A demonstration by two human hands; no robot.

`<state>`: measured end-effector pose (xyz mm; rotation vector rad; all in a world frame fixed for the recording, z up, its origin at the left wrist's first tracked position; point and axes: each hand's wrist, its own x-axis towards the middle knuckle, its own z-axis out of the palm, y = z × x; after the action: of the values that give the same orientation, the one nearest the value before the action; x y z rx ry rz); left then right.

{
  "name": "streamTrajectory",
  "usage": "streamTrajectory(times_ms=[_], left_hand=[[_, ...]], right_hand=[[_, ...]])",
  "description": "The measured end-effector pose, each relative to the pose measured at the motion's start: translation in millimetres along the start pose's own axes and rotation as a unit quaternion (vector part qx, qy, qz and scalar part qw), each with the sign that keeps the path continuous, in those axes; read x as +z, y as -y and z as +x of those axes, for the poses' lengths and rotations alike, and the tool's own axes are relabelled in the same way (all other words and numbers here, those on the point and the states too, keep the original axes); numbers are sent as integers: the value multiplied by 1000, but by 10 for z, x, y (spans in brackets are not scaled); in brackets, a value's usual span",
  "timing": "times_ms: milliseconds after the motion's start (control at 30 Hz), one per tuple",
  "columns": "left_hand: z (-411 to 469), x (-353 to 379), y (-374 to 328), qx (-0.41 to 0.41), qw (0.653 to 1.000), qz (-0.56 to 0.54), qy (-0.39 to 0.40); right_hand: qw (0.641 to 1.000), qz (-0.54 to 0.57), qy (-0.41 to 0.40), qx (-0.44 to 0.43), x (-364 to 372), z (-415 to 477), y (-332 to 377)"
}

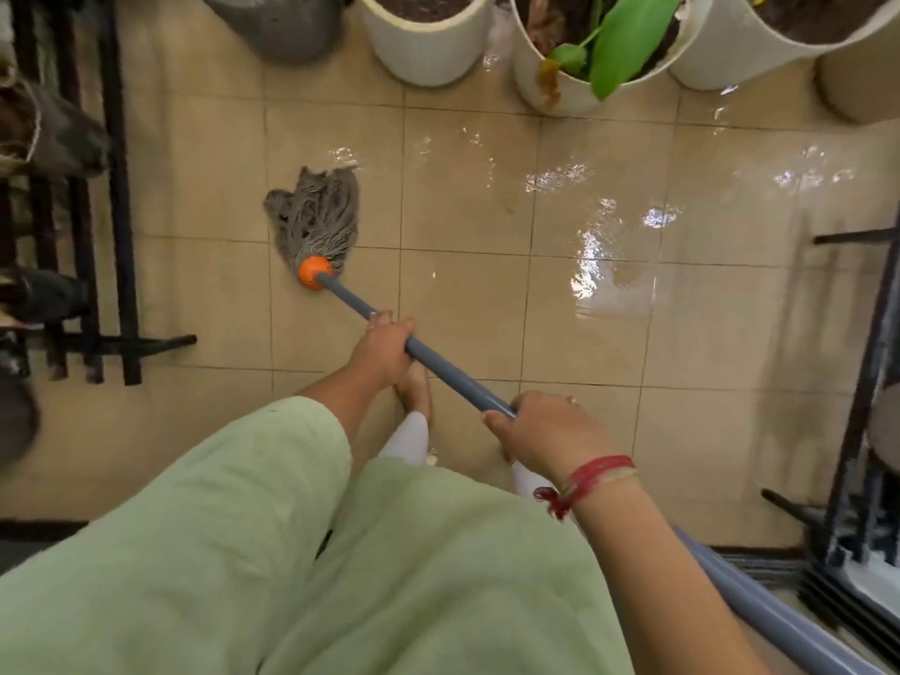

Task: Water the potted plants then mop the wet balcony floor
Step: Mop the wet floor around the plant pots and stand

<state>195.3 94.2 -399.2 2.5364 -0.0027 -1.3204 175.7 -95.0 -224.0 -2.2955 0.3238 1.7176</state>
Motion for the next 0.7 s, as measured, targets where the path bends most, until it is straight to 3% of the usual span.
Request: streamTrajectory(times_ms=[200, 333, 500, 700], left_hand=[[-59, 105, -396, 15, 999, 7, 41], [99, 69, -979, 48, 999, 8, -8], [342, 89, -1954, 124, 989, 78, -12], [578, 733, -3457, 215, 966, 143, 23]], right_hand=[[999, -40, -14, -8, -177, -34, -392], [998, -17, -63, 1, -377, -66, -874], [994, 46, -90, 32, -510, -97, -1672], [976, 163, -89, 111, -398, -345, -3031]])
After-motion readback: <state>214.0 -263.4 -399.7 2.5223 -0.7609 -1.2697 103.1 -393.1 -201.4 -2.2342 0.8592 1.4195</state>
